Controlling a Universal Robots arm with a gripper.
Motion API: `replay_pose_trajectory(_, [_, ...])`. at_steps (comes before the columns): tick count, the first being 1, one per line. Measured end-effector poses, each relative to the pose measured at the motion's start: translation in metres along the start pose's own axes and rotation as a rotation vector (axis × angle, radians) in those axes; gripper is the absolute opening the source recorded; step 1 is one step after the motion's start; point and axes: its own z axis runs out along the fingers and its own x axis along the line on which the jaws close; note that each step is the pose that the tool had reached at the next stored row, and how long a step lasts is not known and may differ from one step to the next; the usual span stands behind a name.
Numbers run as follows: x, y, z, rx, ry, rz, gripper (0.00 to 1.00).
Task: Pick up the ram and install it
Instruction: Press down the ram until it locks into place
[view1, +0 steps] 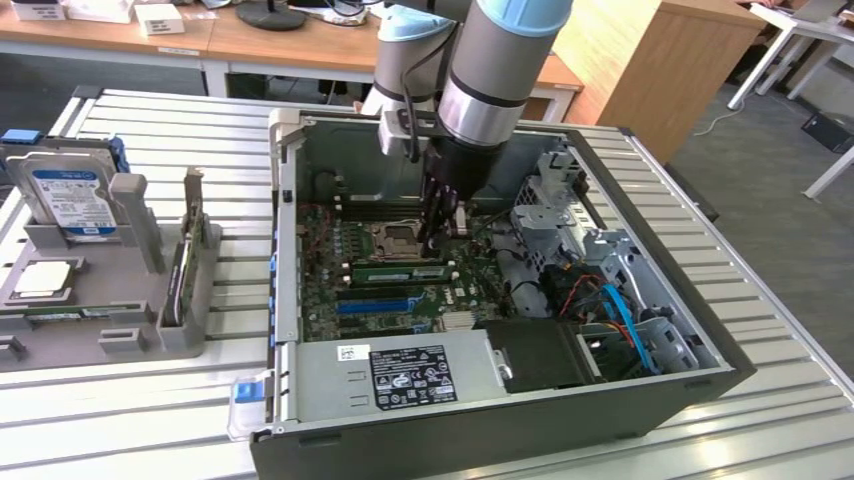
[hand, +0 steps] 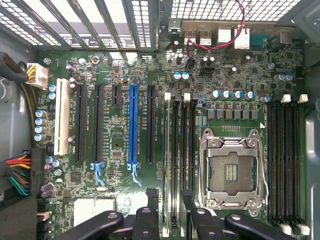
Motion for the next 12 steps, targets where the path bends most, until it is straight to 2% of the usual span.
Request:
replay_pose_trajectory(3, [0.0,0.0,0.0,0.0,0.0001,0.0,0.29])
replay_pose_trajectory(5, [0.0,0.0,0.0,0.0,0.0001,0.0,0.17])
replay_pose_trajectory(6, [0.0,0.0,0.0,0.0,0.0,0.0,0.17])
replay_pose_trajectory(7, [0.0,0.0,0.0,0.0,0.0,0.0,0.11])
replay_pose_trajectory(12, [0.0,0.0,0.0,0.0,0.0,0.0,0.11])
